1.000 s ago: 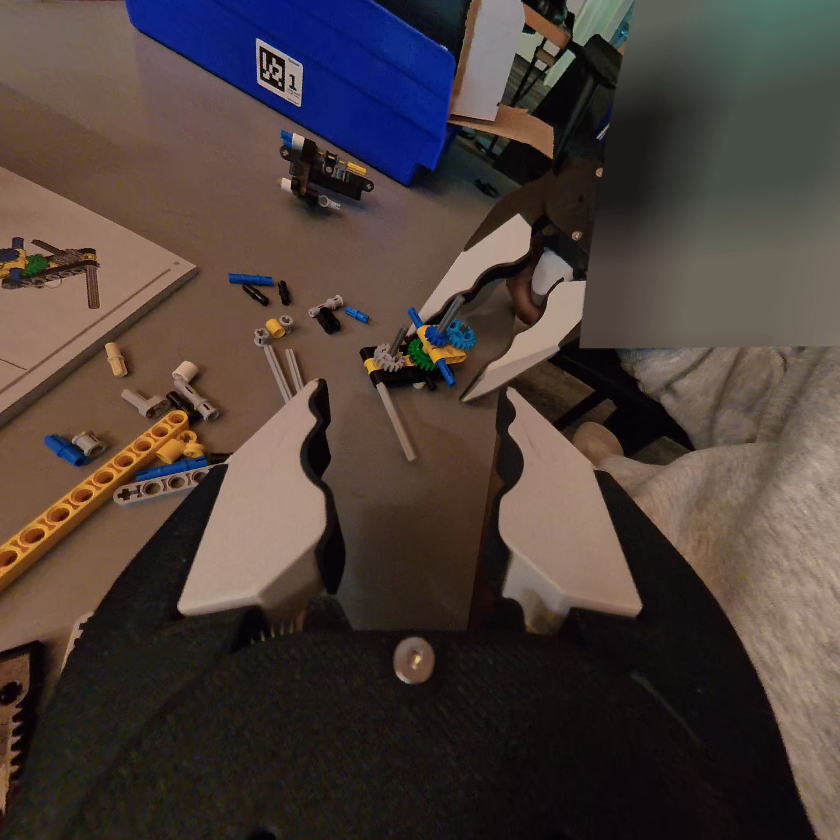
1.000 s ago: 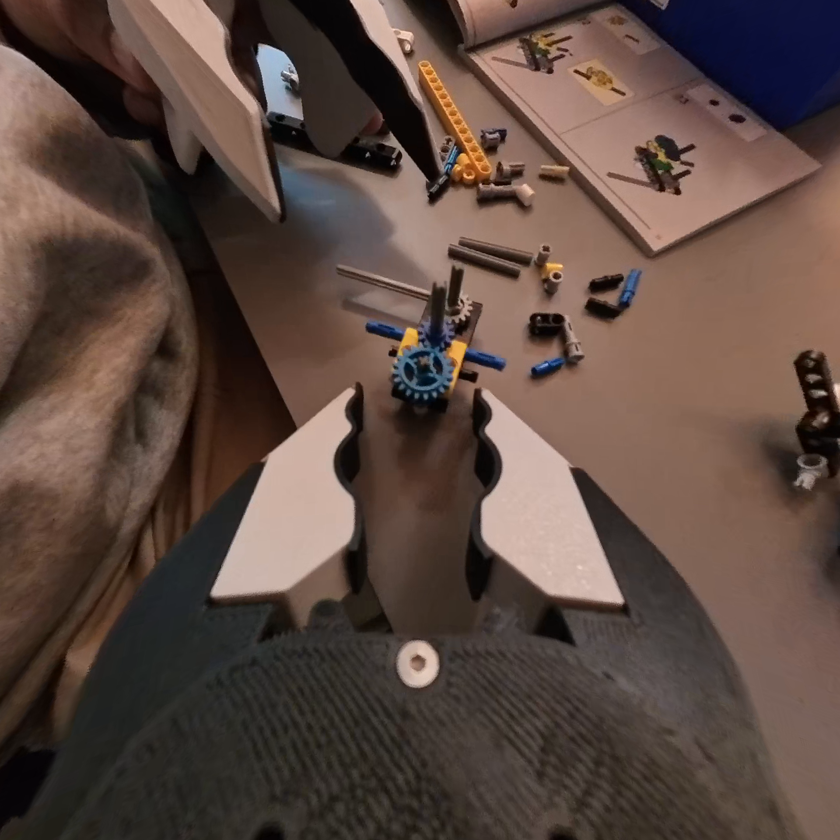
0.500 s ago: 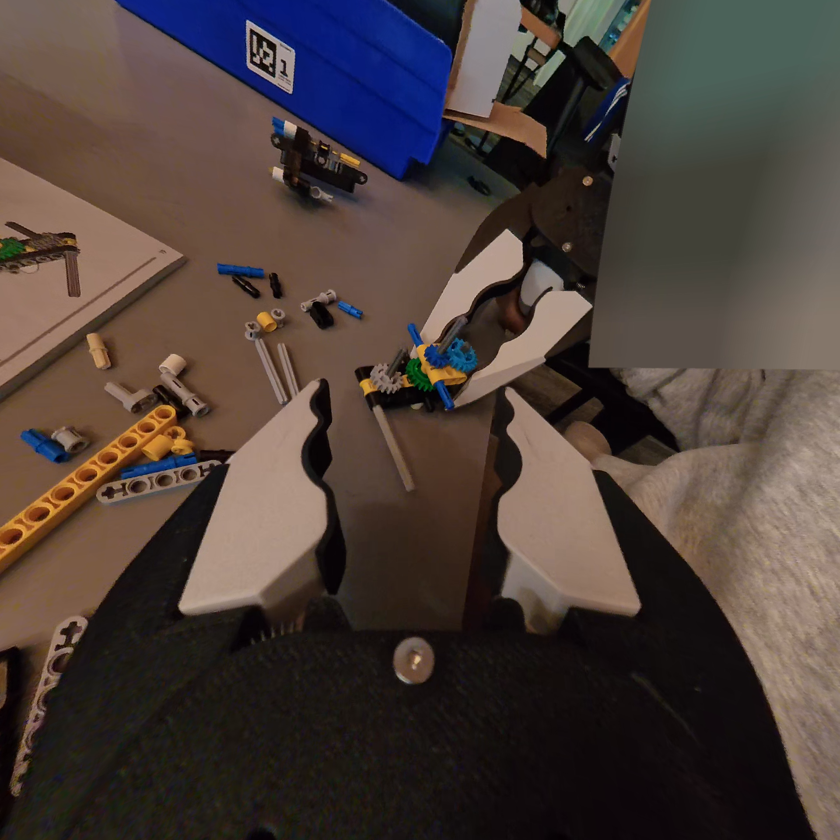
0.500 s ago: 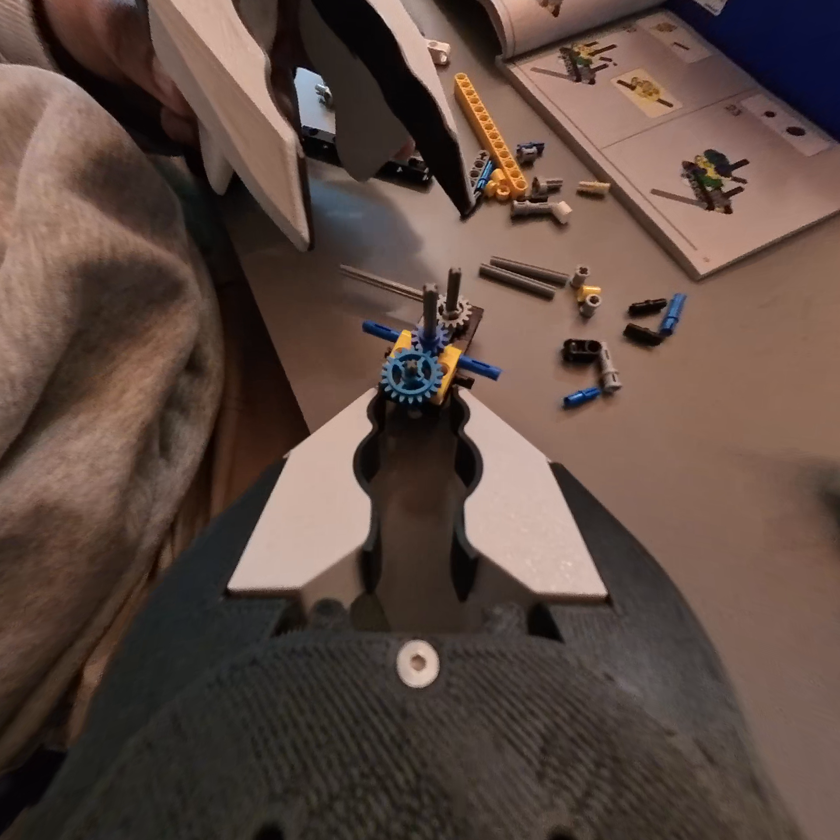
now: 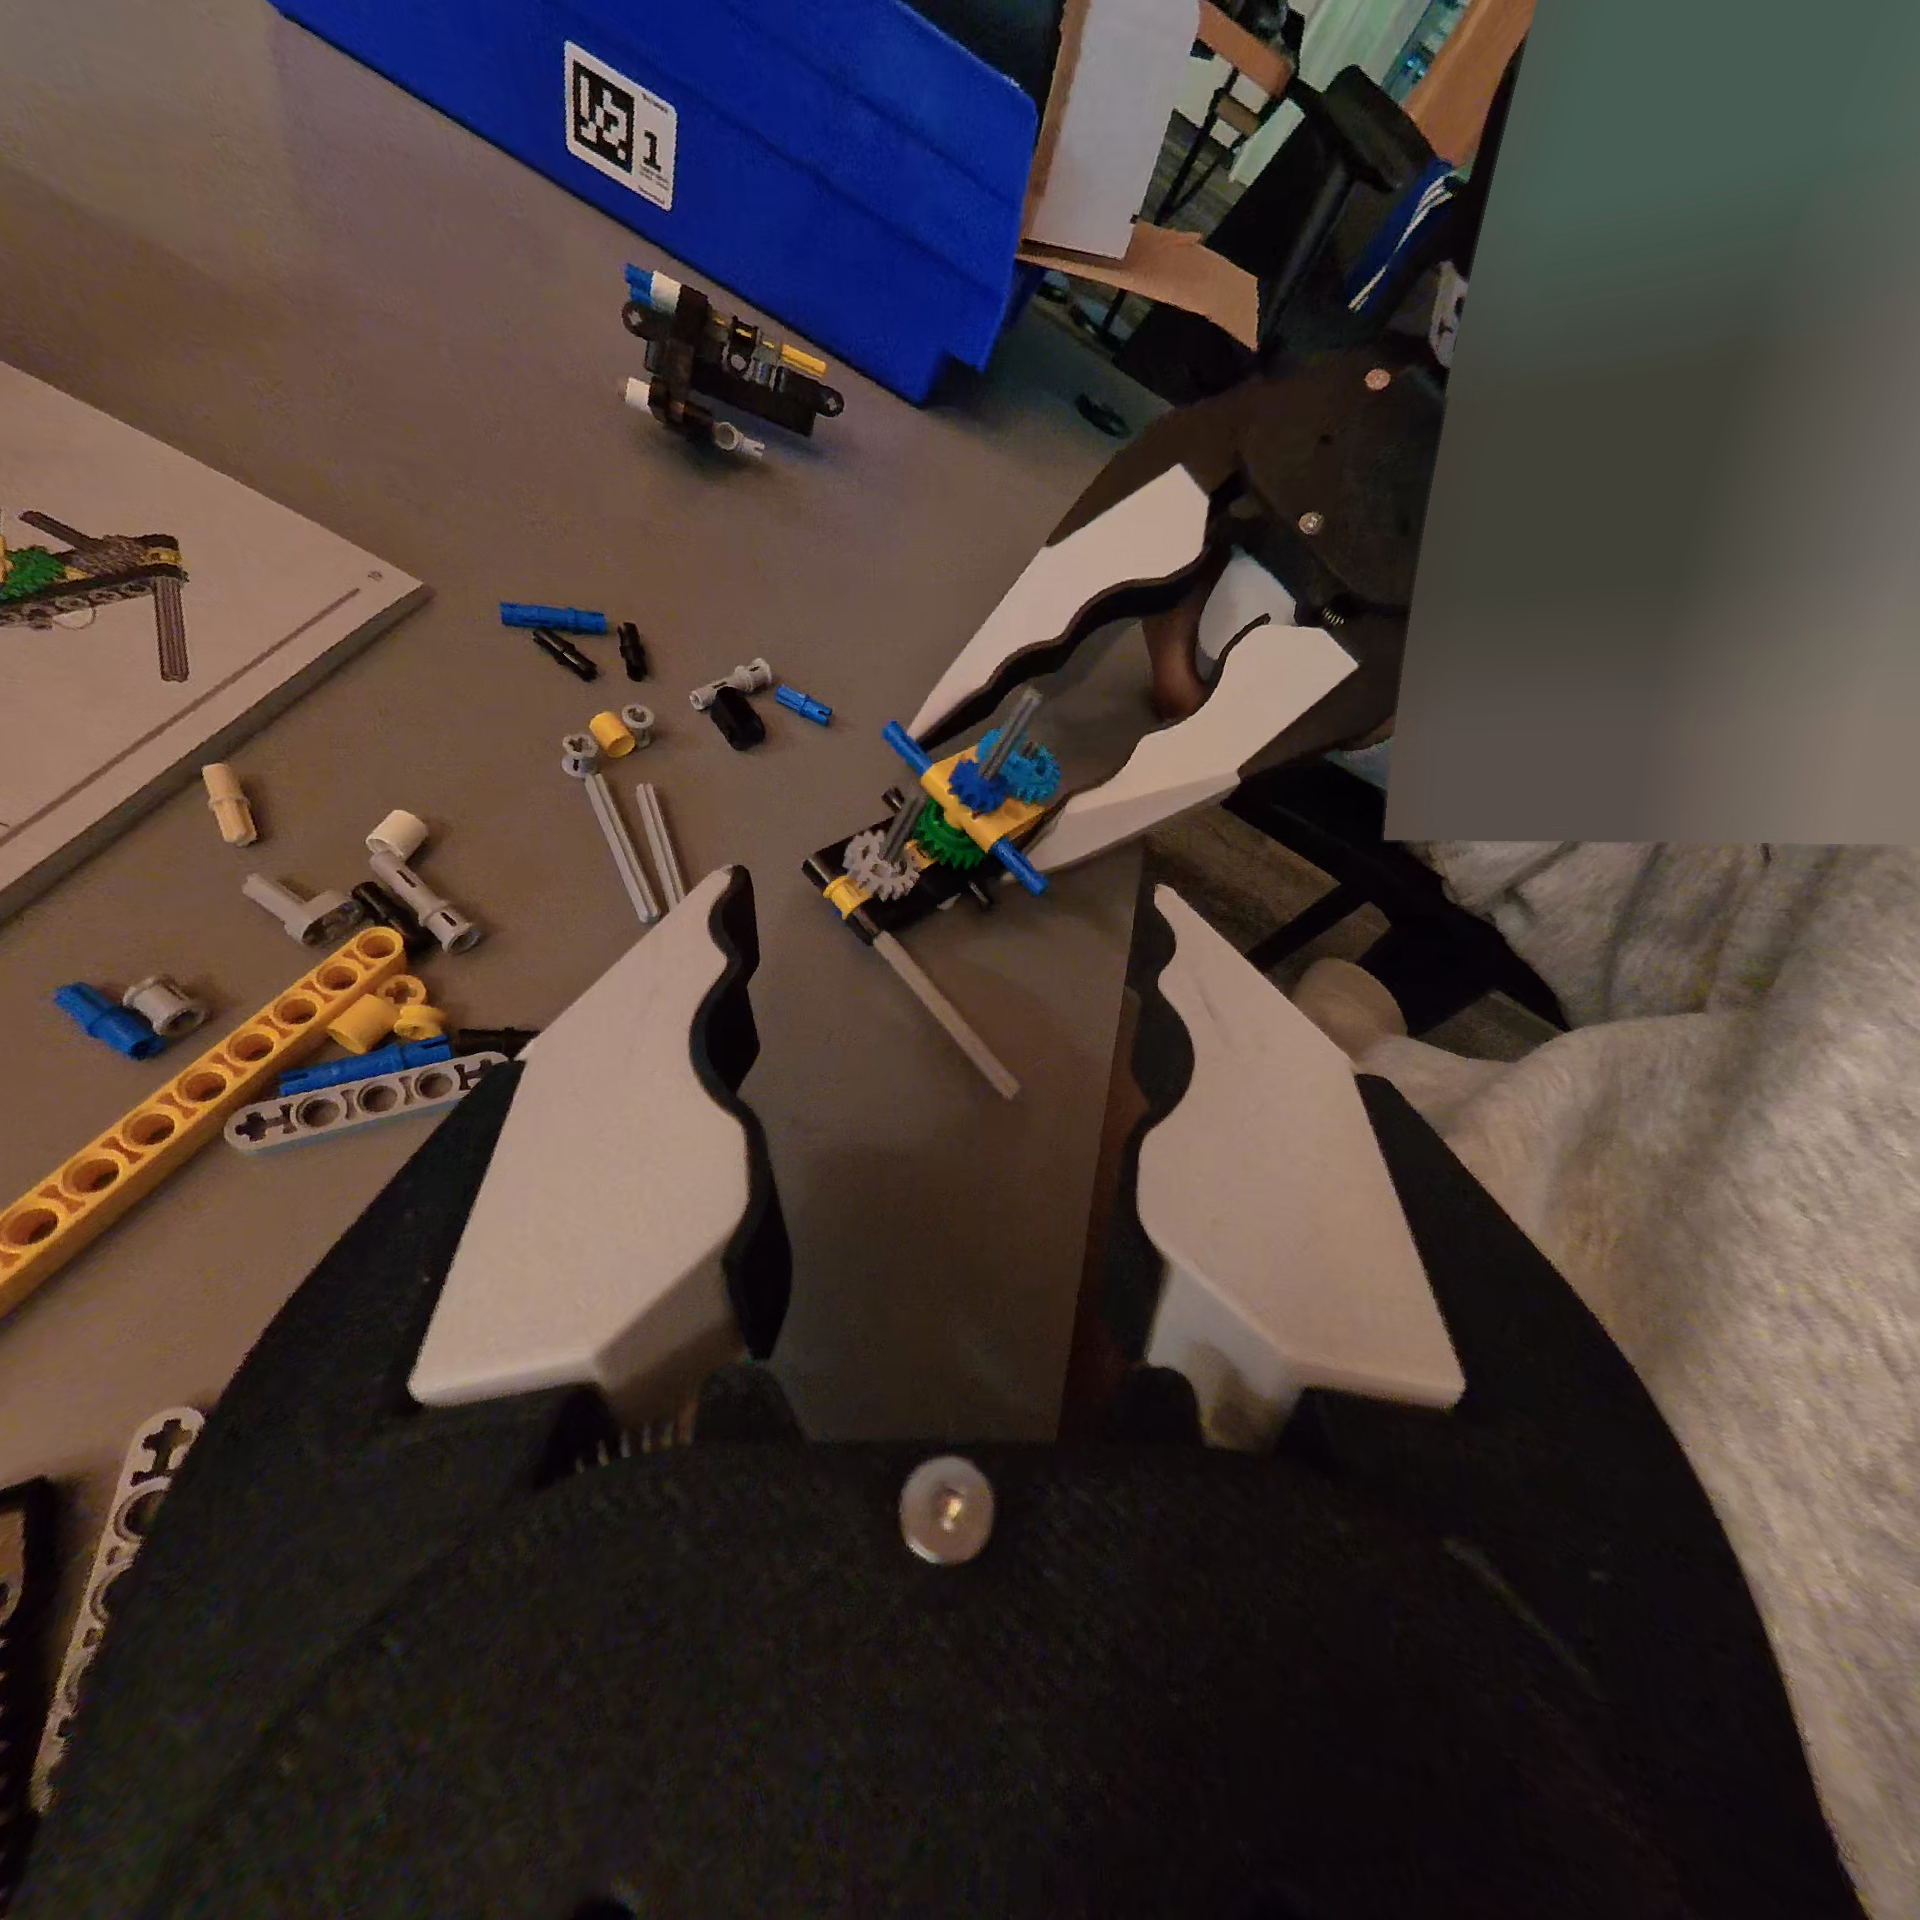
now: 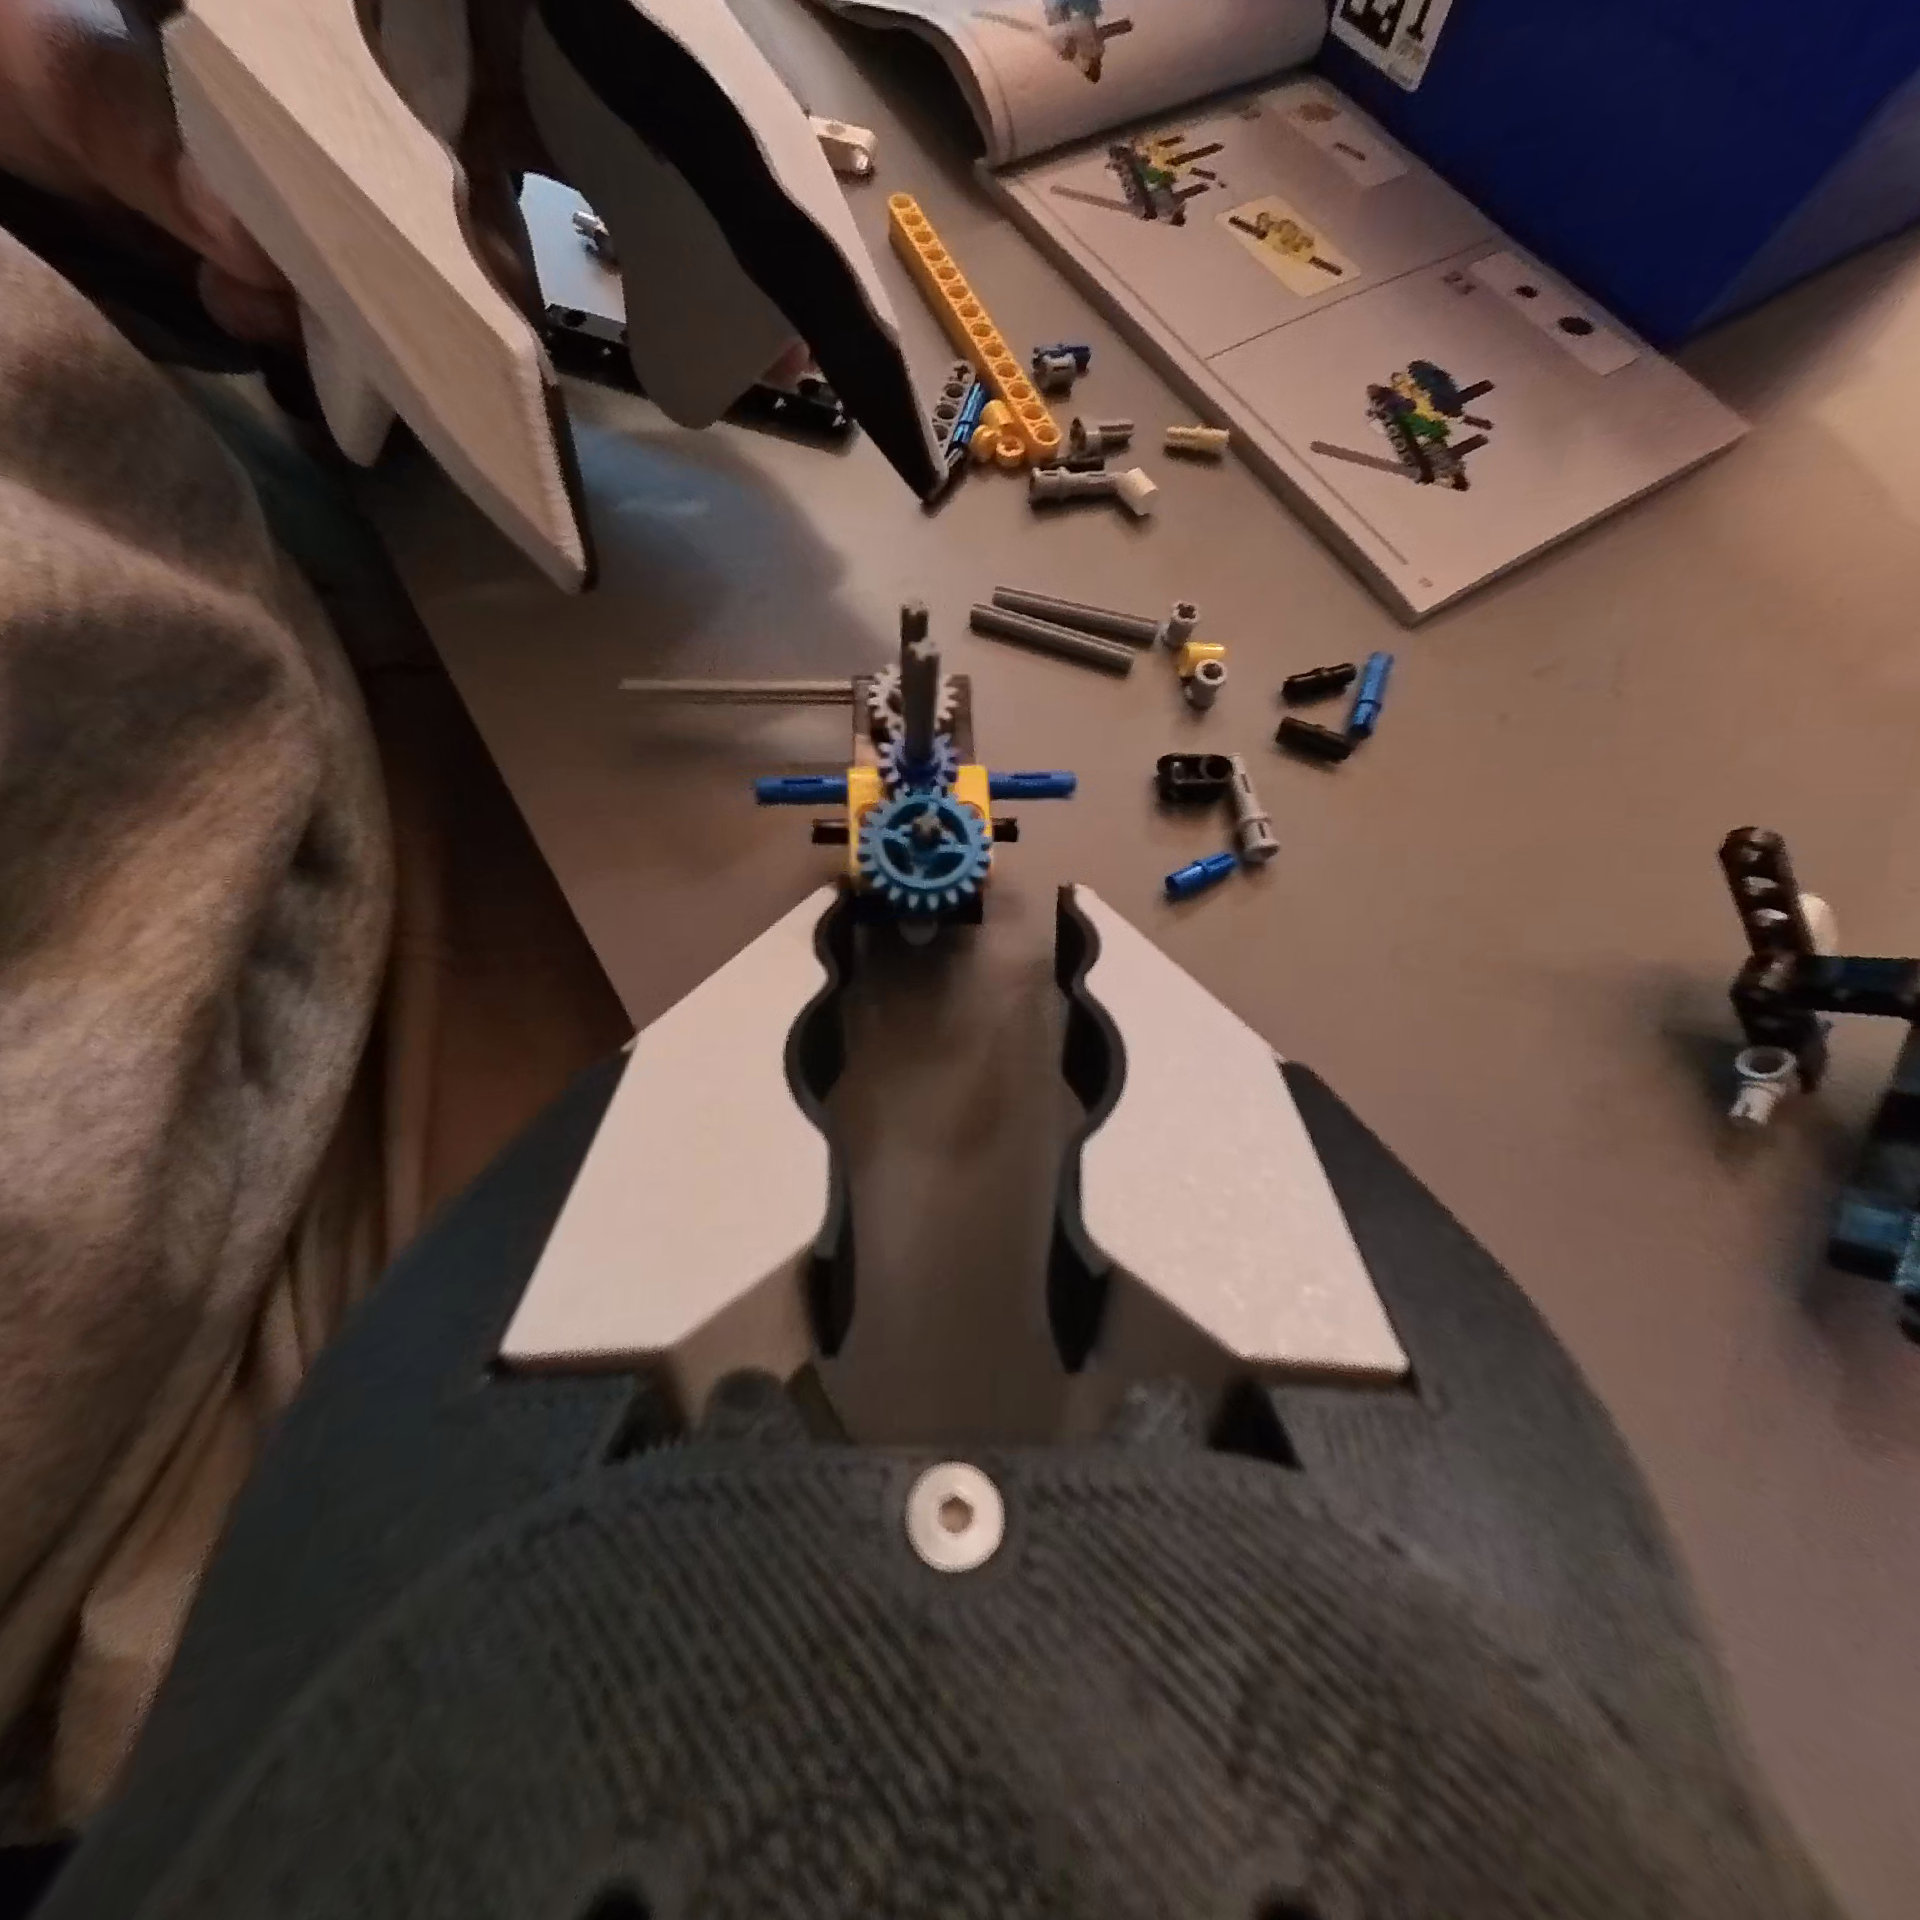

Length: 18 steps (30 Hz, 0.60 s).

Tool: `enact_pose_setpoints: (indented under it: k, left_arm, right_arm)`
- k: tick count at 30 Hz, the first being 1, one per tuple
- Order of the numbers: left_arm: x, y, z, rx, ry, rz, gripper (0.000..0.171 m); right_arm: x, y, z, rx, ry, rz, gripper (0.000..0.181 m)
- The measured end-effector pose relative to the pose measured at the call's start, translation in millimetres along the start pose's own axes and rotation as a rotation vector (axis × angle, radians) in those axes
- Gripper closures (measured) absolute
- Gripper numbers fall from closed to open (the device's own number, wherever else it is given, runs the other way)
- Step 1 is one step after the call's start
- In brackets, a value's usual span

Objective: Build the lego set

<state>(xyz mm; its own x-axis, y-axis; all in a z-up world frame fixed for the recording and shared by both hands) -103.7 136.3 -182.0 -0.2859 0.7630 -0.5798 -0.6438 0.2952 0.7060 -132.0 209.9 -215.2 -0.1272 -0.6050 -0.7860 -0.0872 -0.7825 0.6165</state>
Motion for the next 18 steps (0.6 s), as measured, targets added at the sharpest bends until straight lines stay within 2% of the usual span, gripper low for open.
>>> enact_pose_setpoints:
  k: [18]
  left_arm:
    - [0.9, -0.7, 1.0, 0.0, -0.006, -0.004, 0.1]
  right_arm:
    - [-1.3, -1.2, -0.8, -0.011, 0.006, 0.005, 0.146]
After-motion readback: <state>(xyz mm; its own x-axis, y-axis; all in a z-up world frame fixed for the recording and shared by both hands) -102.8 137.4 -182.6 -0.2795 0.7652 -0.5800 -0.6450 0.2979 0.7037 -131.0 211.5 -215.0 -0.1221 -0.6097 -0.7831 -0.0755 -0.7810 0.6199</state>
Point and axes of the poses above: each gripper's, where its closed fingertips meet, x out along the fingers, y out of its top, z = x × y across the jaws, the point moved 2 cm from there along -x, back along the fingers, and after that the axes turned 15 degrees about -z, right-handed, at the moved point
